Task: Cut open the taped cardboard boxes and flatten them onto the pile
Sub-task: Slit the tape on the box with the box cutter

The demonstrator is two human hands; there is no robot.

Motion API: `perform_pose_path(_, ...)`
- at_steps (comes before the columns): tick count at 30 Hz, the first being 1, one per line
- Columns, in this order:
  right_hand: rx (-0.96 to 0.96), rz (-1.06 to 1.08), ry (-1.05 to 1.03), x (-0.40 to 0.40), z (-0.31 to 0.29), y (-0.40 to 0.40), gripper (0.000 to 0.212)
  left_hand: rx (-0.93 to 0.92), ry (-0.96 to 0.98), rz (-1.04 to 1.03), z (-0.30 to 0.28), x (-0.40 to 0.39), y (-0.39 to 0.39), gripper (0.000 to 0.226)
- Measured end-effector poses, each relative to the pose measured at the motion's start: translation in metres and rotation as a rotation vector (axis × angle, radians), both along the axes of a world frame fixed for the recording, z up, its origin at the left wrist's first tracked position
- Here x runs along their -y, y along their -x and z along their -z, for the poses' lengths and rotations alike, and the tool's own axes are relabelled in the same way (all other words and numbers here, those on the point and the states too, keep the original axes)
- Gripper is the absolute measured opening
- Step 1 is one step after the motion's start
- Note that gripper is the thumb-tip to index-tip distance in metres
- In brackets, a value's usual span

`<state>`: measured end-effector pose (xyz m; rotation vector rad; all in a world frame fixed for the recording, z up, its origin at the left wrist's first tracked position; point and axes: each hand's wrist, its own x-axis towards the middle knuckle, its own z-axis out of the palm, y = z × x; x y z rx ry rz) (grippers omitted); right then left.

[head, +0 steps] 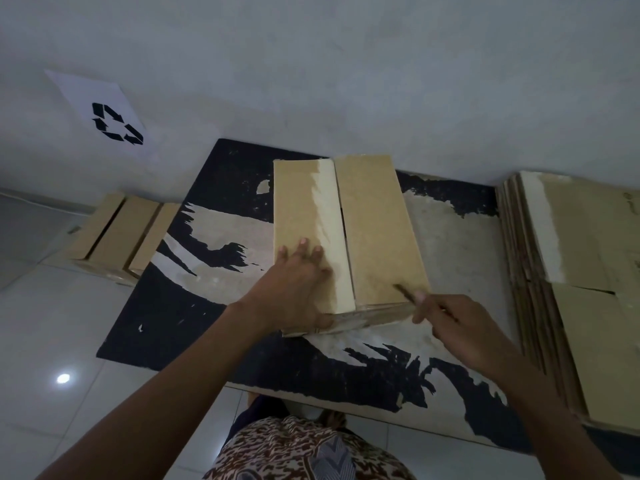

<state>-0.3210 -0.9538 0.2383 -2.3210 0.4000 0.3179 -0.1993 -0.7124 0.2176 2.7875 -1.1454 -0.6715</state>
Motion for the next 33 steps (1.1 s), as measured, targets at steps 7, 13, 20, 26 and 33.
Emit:
perform_pose_path(7, 0.074, 0.573, -0.021, 0.024, 0.098, 0.01, 0.039, 0.0, 0.021, 0.05, 0.002, -0.006, 0.0, 0.097)
perform_pose_path(13, -0.157, 0.439, 0.184, 0.02, 0.152, 0.004, 0.021, 0.026, 0.001, 0.103, 0.003, -0.002, 0.009, 0.078)
perform_pose_path(20, -0.136, 0.374, 0.288, 0.011, 0.169, 0.014, 0.026, 0.115, 0.129, 0.08, 0.008, 0.003, 0.012, 0.063)
perform_pose_path(26, -0.173, 0.334, 0.397, 0.004, 0.168, 0.013, 0.03, 0.013, 0.154, 0.028, 0.011, 0.011, 0.019, 0.064)
perform_pose_path(33, 0.012, 0.522, 0.25, 0.008, 0.146, 0.012, 0.049, -0.055, 0.063, 0.102, 0.006, 0.025, 0.013, 0.059)
